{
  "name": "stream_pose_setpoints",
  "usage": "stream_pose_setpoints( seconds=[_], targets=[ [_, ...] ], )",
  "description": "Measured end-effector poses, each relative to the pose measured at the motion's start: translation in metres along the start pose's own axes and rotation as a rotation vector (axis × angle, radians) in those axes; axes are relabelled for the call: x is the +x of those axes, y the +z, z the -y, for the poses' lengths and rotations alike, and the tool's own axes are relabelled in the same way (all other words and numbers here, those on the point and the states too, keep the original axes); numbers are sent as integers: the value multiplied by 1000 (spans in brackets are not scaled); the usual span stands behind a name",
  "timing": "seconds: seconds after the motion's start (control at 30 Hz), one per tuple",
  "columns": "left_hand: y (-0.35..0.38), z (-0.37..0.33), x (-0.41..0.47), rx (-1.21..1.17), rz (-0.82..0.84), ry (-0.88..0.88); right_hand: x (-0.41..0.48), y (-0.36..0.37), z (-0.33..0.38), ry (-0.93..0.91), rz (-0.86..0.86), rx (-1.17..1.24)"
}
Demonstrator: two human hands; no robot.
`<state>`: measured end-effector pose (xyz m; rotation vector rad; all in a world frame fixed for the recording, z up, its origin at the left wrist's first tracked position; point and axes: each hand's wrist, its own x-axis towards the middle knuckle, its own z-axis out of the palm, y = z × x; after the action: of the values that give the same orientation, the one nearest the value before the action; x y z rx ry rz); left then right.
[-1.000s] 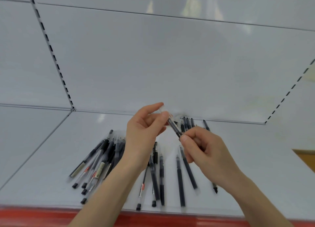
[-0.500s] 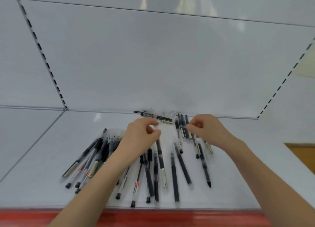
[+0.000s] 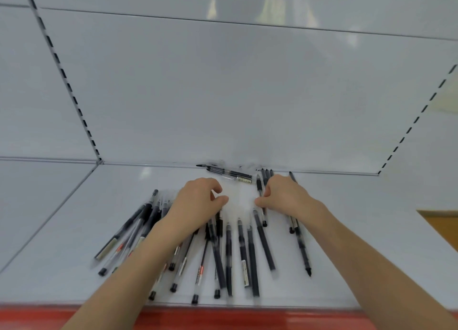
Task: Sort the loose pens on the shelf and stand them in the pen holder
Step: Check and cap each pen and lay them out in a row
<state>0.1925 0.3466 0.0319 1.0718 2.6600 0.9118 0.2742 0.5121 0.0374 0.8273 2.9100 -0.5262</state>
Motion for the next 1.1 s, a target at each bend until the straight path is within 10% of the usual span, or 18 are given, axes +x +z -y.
stream_pose_setpoints(
  seconds=[1.1],
  targets=[
    [-14, 30, 77, 124, 96, -44, -41, -1, -31, -63, -109, 422]
  ],
)
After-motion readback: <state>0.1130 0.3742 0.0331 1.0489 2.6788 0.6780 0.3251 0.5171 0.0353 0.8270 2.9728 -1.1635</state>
